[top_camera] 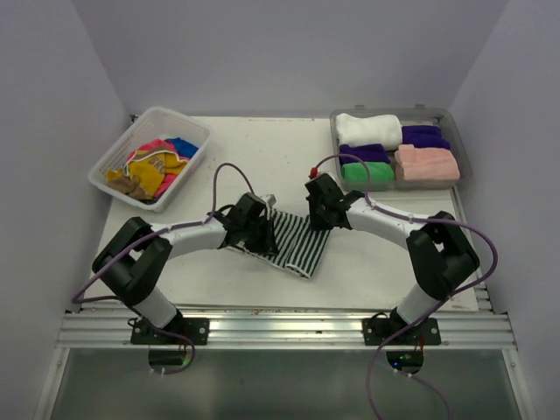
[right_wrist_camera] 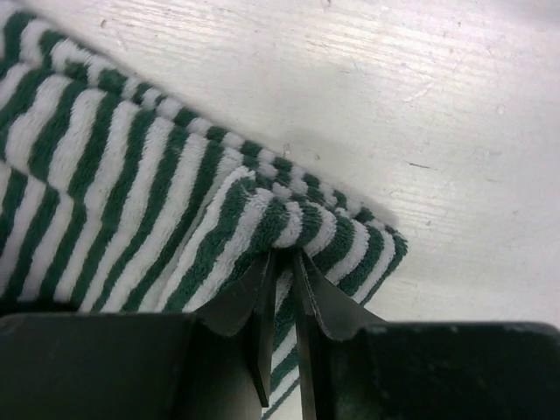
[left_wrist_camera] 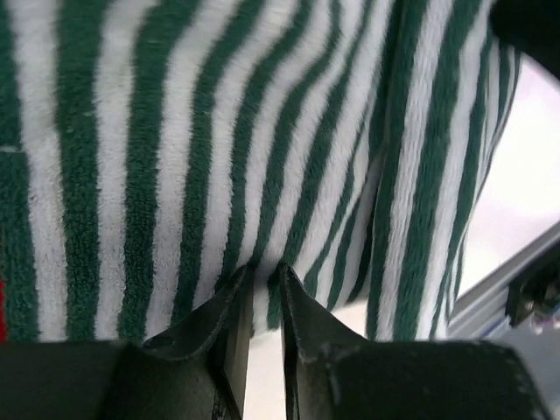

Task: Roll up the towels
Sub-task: Roll the towel

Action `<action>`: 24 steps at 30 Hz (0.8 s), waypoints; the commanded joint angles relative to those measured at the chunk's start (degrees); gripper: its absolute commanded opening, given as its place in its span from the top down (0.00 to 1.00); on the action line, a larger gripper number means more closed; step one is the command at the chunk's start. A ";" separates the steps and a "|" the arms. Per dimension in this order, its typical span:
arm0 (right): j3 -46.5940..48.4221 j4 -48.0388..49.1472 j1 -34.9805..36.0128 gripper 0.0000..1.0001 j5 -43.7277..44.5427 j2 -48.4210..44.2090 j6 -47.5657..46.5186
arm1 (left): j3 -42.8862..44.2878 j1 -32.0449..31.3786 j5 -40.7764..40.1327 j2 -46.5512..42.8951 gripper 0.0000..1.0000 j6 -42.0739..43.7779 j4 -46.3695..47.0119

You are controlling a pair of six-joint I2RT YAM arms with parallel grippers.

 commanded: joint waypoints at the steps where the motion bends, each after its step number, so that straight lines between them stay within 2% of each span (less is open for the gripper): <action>1: 0.39 2.68 -0.30 0.82 -1.80 -1.66 -5.59 | -2.40 -1.36 -1.73 -6.44 0.77 -3.07 -4.16; 6: 1.00 2.68 -0.30 0.81 -4.79 -5.08 -4.72 | 2.51 -1.80 -5.07 -12.52 0.72 -0.70 -12.85; 9: 1.88 1.81 -0.30 0.76 -5.58 -8.69 -3.49 | 4.98 -2.41 -5.34 -14.46 0.70 0.09 -15.94; 12: 2.93 0.31 -0.30 0.67 -5.85 -11.84 -2.17 | 6.65 -3.29 -5.51 -14.90 0.69 -0.17 -16.74; 13: 3.20 -0.91 -0.30 0.60 -5.41 -12.73 -1.90 | 7.18 -3.73 -5.95 -14.72 0.68 -0.34 -17.00; 14: 3.29 -1.62 -0.30 0.56 -4.71 -13.61 -1.12 | 8.40 -4.86 -6.65 -14.64 0.67 -0.69 -17.18; 16: 3.20 -4.15 -0.91 0.53 -2.16 -16.42 -0.33 | 10.25 -6.45 -9.81 -13.67 0.66 -0.87 -18.93; 21: -3.71 -7.69 -11.53 0.52 -3.56 -24.15 4.51 | 20.70 -14.44 -21.66 -8.41 0.63 -1.22 -27.61; 24: -8.20 -9.00 -18.57 0.52 -6.98 -27.93 5.30 | 27.55 -20.76 -28.25 -1.22 0.60 -1.40 -31.92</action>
